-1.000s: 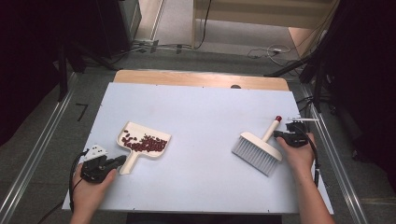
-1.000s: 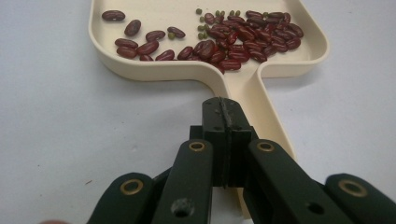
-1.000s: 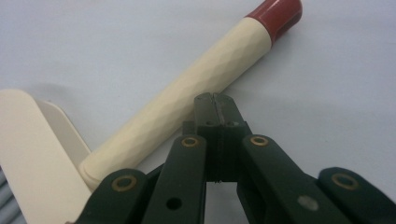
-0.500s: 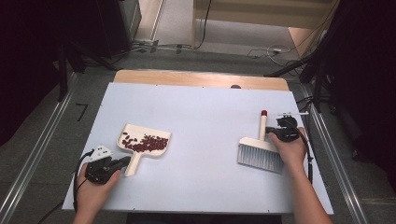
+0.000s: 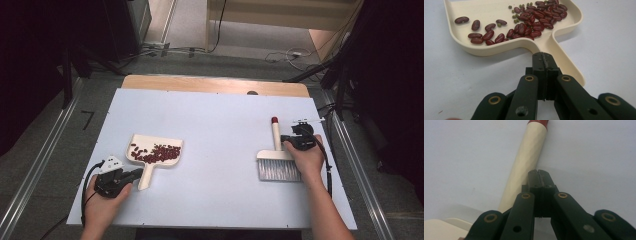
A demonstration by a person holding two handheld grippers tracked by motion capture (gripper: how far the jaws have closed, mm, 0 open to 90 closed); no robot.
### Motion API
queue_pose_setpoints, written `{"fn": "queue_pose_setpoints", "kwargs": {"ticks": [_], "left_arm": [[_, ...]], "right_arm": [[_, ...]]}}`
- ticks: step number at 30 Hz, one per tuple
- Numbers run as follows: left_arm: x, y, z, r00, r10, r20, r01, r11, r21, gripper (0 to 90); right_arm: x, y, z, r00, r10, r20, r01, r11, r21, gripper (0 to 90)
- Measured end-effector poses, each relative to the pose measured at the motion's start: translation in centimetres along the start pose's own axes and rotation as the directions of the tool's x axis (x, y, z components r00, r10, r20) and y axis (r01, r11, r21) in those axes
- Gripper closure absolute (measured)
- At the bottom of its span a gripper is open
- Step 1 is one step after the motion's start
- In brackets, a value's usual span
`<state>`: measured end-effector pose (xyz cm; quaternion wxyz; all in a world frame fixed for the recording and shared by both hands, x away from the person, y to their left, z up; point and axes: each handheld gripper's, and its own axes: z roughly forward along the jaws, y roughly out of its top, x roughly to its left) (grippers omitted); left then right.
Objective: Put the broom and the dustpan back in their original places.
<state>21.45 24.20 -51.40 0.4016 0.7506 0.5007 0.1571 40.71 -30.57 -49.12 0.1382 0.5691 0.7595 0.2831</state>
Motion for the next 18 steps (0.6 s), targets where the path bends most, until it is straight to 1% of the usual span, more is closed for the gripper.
{"fn": "queue_pose_setpoints", "kwargs": {"ticks": [7, 10, 11, 13, 14, 16, 17, 18], "left_arm": [[-0.2, 0.1, 0.1, 0.9999, 0.008, 0.01, -0.008, 0.9999, 0.006, 90.0], [-0.3, 0.1, 0.2, 0.9999, 0.01, 0.009, -0.01, 0.9999, 0.004, 90.0], [-0.3, 0.1, 0.2, 0.9999, 0.008, 0.012, -0.008, 0.9999, 0.008, 90.0], [-0.2, 0.1, 0.1, 0.9999, 0.002, 0.01, -0.002, 1.0, 0.008, 90.0], [-0.1, 0.1, -0.1, 1.0, 0.0, 0.01, 0.0, 1.0, 0.002, 90.0], [0.2, 0.1, -0.7, 0.9998, -0.018, 0.009, 0.018, 0.9994, -0.029, 89.9], [0.4, 0.1, -1.0, 0.9996, -0.025, 0.011, 0.025, 0.9985, -0.048, 86.2], [0.6, 0.1, -1.3, 0.9996, -0.023, 0.018, 0.024, 0.9975, -0.067, 82.1]], "right_arm": [[-0.3, -0.1, -0.3, 0.9999, 0.01, 0.003, -0.01, 1.0, -0.002, 88.0], [-0.5, -0.2, -0.4, 1.0, 0.009, -0.003, -0.009, 1.0, -0.016, 88.0], [-0.5, -0.2, -0.5, 0.9998, 0.018, -0.001, -0.018, 1.0, -0.018, 88.0], [-0.6, -0.4, -0.7, 0.9998, 0.018, -0.003, -0.018, 0.999, -0.036, 88.0], [-0.6, -0.5, -0.8, 0.9998, 0.02, 0.003, -0.02, 0.999, -0.043, 88.0], [-0.7, -0.7, -1.2, 0.9997, 0.023, 0.009, -0.023, 0.997, -0.067, 87.8], [-0.7, -0.8, -1.5, 0.9997, 0.025, 0.007, -0.024, 0.996, -0.083, 86.9], [-0.8, -0.9, -1.8, 0.9996, 0.027, -0.002, -0.027, 0.995, -0.1, 83.1]]}}
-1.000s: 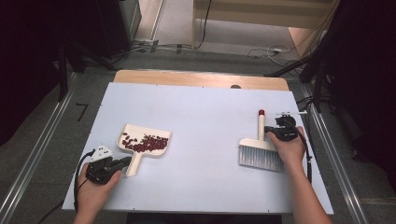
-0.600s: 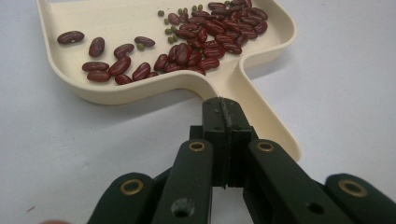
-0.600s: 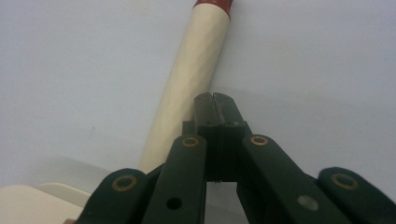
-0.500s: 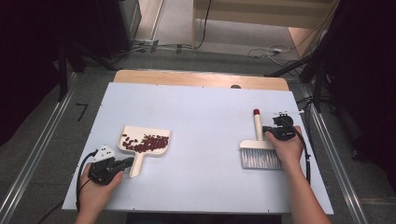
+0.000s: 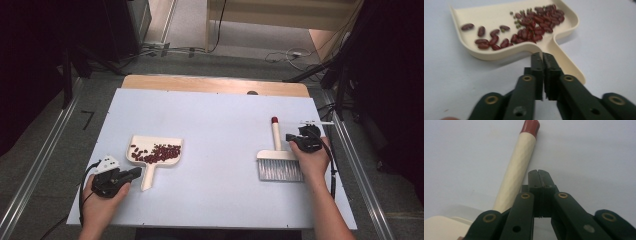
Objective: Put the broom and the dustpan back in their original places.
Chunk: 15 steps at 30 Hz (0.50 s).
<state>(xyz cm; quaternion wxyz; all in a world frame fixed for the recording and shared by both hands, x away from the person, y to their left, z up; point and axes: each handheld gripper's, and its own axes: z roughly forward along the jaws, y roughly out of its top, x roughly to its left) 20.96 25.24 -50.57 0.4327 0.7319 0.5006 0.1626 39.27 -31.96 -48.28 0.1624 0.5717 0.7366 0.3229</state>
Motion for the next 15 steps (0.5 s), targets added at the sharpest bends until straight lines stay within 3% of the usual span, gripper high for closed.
{"fn": "queue_pose_setpoints", "kwargs": {"ticks": [3, 8, 10, 15], "left_arm": [[0.2, 0.1, -0.4, 0.9999, 0.01, 0.005, -0.01, 0.9993, -0.036, 70.2], [0.1, 0.3, -0.8, 0.9995, 0.03, 0.013, -0.029, 0.9942, -0.104, 49.7], [0.0, 0.4, -0.8, 0.9989, 0.045, 0.015, -0.043, 0.9925, -0.115, 40.3], [0.0, 0.7, -0.5, 0.9981, 0.041, 0.046, -0.033, 0.9884, -0.148, 22.3]], "right_arm": [[0.0, -0.3, -1.0, 0.9995, -0.009, -0.031, 0.008, 0.998, -0.058, 72.9], [0.4, -1.2, -2.9, 0.9924, -0.057, -0.109, 0.038, 0.985, -0.167, 50.7], [0.7, -1.5, -3.6, 0.9887, -0.073, -0.131, 0.048, 0.982, -0.184, 44.9], [1.2, -2.8, -4.9, 0.9778, -0.104, -0.182, 0.06, 0.971, -0.232, 28.4]]}}
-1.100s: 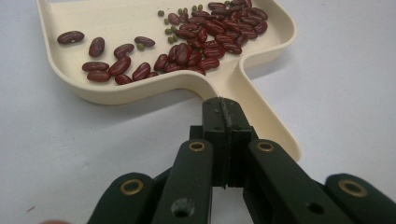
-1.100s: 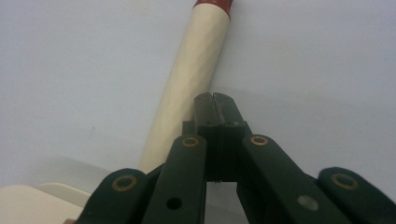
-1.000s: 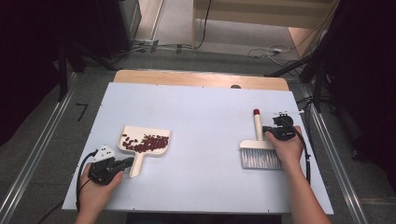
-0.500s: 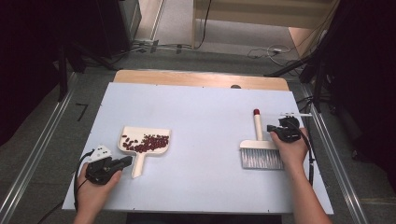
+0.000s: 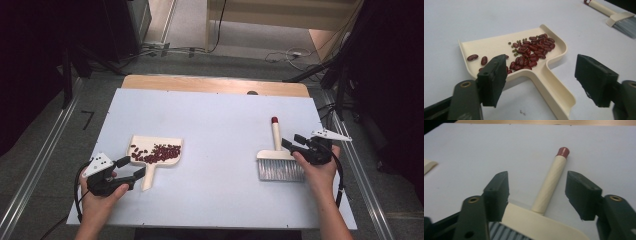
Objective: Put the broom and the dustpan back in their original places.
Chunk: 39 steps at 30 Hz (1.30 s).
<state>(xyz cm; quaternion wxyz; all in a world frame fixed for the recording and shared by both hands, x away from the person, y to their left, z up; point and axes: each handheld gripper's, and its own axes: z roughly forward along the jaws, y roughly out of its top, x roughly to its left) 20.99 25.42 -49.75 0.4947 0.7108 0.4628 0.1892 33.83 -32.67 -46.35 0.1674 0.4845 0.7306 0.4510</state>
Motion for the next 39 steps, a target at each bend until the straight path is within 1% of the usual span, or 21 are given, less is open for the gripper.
{"fn": "queue_pose_setpoints", "kwargs": {"ticks": [1, 3, 4, 6, 7, 9, 11, 13, 16, 20, 22, 24, 27, 30, 32, 34, 39], "left_arm": [[0.0, 0.0, 0.1, 1.0, -0.001, 0.002, 0.001, 1.0, -0.006, 19.4], [0.1, 0.1, 0.1, 1.0, 0.001, -0.003, -0.001, 0.9999, -0.011, 14.6], [0.1, 0.1, 0.1, 1.0, 0.002, 0.0, -0.002, 0.9999, -0.012, 11.0], [0.1, 0.2, 0.1, 1.0, 0.0, -0.007, 0.0, 0.9998, -0.018, 4.3], [0.1, 0.3, 0.1, 1.0, -0.001, -0.004, 0.001, 0.9997, -0.025, 1.8], [0.1, 0.3, -0.1, 1.0, 0.0, 0.0, 0.0, 0.9993, -0.039, 0.9], [0.2, 0.2, -0.1, 1.0, -0.006, 0.006, 0.006, 0.999, -0.043, 0.6], [0.2, 0.1, -0.1, 1.0, -0.004, -0.007, 0.003, 0.9988, -0.05, 0.0], [0.4, -0.1, -0.2, 0.9999, -0.006, -0.01, 0.005, 0.9979, -0.065, 0.0], [0.6, -0.3, -0.2, 0.9999, -0.011, -0.006, 0.01, 0.998, -0.062, 0.0], [0.8, -0.4, -0.2, 0.9998, -0.017, -0.006, 0.016, 0.9977, -0.066, 0.0], [0.9, -0.4, -0.2, 0.9999, -0.015, -0.007, 0.015, 0.9971, -0.075, 0.0], [1.1, -0.5, -0.4, 0.9998, -0.017, -0.008, 0.017, 0.9967, -0.08, 0.0], [1.4, -0.7, -0.4, 0.9995, -0.029, -0.014, 0.028, 0.9961, -0.084, 0.0], [1.6, -0.7, -0.5, 0.9992, -0.038, -0.012, 0.037, 0.9952, -0.09, 0.0], [1.6, -0.7, -0.5, 0.999, -0.039, -0.023, 0.037, 0.9954, -0.088, 0.0], [1.6, -0.7, -0.6, 0.9988, -0.044, -0.024, 0.041, 0.9945, -0.096, 0.0]], "right_arm": [[0.2, -0.2, -0.2, 0.9999, -0.006, -0.01, 0.006, 1.0, -0.006, 24.2], [0.6, -0.8, -0.7, 0.9997, -0.02, -0.014, 0.02, 1.0, -0.005, 13.8], [0.8, -1.1, -1.0, 0.9996, -0.026, -0.014, 0.026, 1.0, -0.012, 10.6], [1.1, -1.8, -1.5, 0.9993, -0.036, -0.011, 0.036, 0.999, -0.027, 5.0], [1.2, -2.1, -1.7, 0.9992, -0.038, -0.015, 0.038, 0.999, -0.033, 2.3], [1.3, -2.6, -2.3, 0.9988, -0.041, -0.025, 0.04, 0.998, -0.047, 0.0], [1.4, -3.2, -2.8, 0.9982, -0.047, -0.038, 0.044, 0.997, -0.062, 0.0], [1.5, -3.8, -3.3, 0.9971, -0.059, -0.047, 0.056, 0.996, -0.073, 0.0], [1.6, -4.8, -4.1, 0.9954, -0.08, -0.051, 0.076, 0.993, -0.087, 0.0], [1.4, -5.8, -5.0, 0.9935, -0.097, -0.06, 0.09, 0.991, -0.099, 0.0], [1.1, -6.4, -5.3, 0.9949, -0.082, -0.058, 0.076, 0.992, -0.099, 0.0], [0.9, -6.9, -5.6, 0.995, -0.064, -0.077, 0.056, 0.993, -0.105, 0.0], [0.6, -7.6, -6.0, 0.994, -0.097, -0.05, 0.092, 0.991, -0.099, 0.0], [0.0, -8.1, -6.2, 0.9957, -0.07, -0.061, 0.064, 0.993, -0.094, 0.0], [-0.4, -8.3, -6.2, 0.9955, -0.059, -0.074, 0.051, 0.994, -0.101, 0.0], [-0.5, -8.2, -6.2, 0.9963, -0.049, -0.071, 0.041, 0.994, -0.103, 0.0], [-0.4, -8.3, -5.9, 0.9964, -0.05, -0.069, 0.043, 0.995, -0.094, 0.0]]}}
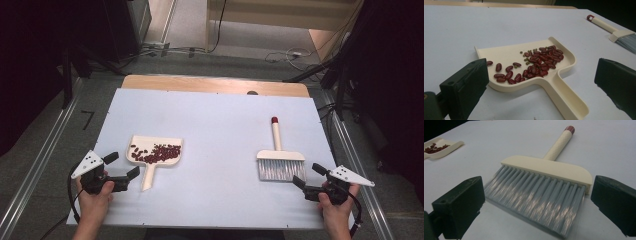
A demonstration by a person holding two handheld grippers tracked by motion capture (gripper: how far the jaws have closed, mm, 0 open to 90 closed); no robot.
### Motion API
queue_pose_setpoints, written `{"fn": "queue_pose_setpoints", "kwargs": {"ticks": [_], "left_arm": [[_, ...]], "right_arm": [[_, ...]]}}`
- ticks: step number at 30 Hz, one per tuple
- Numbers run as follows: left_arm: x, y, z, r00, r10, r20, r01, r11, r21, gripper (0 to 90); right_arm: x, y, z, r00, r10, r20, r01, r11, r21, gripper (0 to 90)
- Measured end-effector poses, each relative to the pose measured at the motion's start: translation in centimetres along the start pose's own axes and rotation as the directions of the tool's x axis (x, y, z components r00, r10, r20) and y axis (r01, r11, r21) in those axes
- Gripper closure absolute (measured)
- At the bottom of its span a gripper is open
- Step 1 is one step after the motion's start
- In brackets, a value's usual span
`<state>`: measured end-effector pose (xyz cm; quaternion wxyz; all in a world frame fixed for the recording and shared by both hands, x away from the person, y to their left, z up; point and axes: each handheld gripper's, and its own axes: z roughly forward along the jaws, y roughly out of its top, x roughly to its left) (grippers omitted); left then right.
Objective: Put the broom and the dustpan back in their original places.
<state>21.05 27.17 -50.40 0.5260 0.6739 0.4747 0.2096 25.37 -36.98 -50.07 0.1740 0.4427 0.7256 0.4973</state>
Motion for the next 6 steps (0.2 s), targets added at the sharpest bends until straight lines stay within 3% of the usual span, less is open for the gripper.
{"fn": "queue_pose_setpoints", "kwargs": {"ticks": [6], "left_arm": [[-0.12, 0.0, 0.11, 1.0, 0.005, 0.0, -0.005, 1.0, 0.008, 0.0]], "right_arm": [[-0.08, 0.04, 0.03, 0.9999, 0.007, 0.008, -0.007, 1.0, 0.0, 0.0]]}}
